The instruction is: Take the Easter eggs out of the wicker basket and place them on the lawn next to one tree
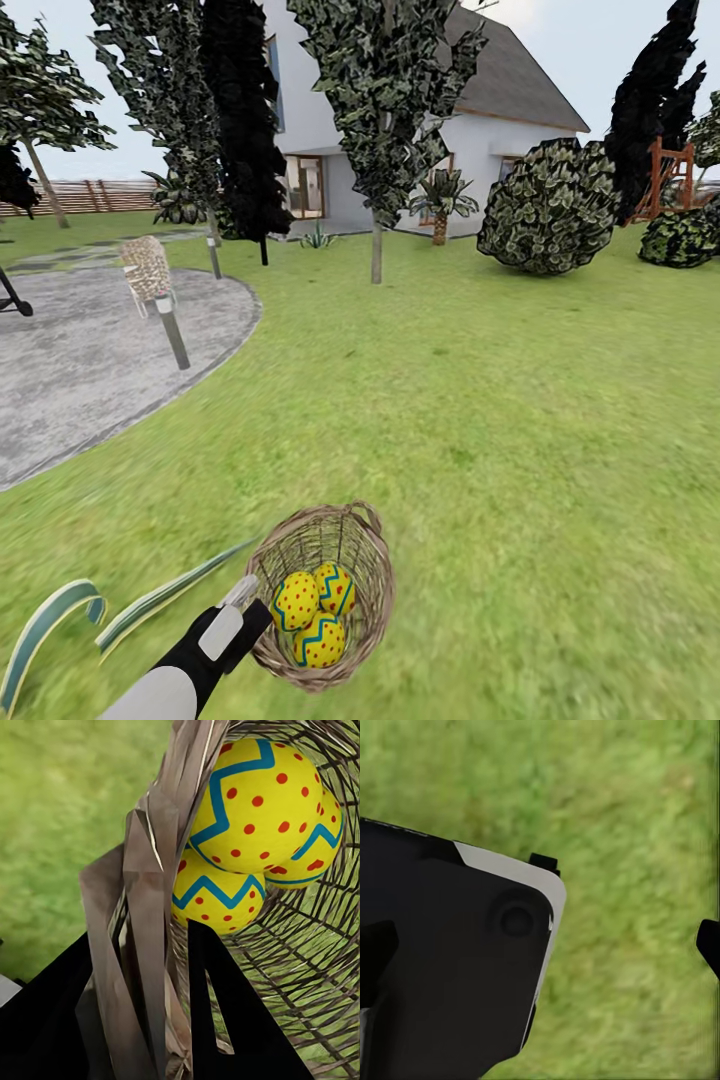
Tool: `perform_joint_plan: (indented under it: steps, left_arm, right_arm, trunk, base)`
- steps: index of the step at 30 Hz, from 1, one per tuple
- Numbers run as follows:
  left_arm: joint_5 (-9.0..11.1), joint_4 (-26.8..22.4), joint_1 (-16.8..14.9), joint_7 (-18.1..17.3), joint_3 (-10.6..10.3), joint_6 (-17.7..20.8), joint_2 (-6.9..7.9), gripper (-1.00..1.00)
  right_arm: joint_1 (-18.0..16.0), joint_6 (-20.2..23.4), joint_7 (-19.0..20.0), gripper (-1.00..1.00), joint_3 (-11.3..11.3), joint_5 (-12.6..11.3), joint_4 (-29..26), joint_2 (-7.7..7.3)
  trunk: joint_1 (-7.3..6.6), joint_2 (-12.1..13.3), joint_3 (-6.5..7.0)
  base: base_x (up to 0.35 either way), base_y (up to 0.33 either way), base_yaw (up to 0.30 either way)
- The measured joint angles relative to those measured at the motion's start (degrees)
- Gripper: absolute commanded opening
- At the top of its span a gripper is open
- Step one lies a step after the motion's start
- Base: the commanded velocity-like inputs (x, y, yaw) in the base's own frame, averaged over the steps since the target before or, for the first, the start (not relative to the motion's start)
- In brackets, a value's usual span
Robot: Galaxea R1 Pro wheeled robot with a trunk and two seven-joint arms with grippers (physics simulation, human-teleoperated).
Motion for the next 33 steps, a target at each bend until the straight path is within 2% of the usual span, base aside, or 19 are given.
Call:
perform_joint_plan:
  steps: [33]
  left_arm:
    - [0.06, -0.09, 0.0, 0.0, 0.01, 0.08, 0.08, -1.0]
  right_arm:
    - [0.0, 0.0, 0.0, 1.0, -0.01, -0.01, 0.0, 0.01]
  trunk:
    - [0.0, 0.0, 0.0]
  base:
    - [0.301, -0.16, 0.0]
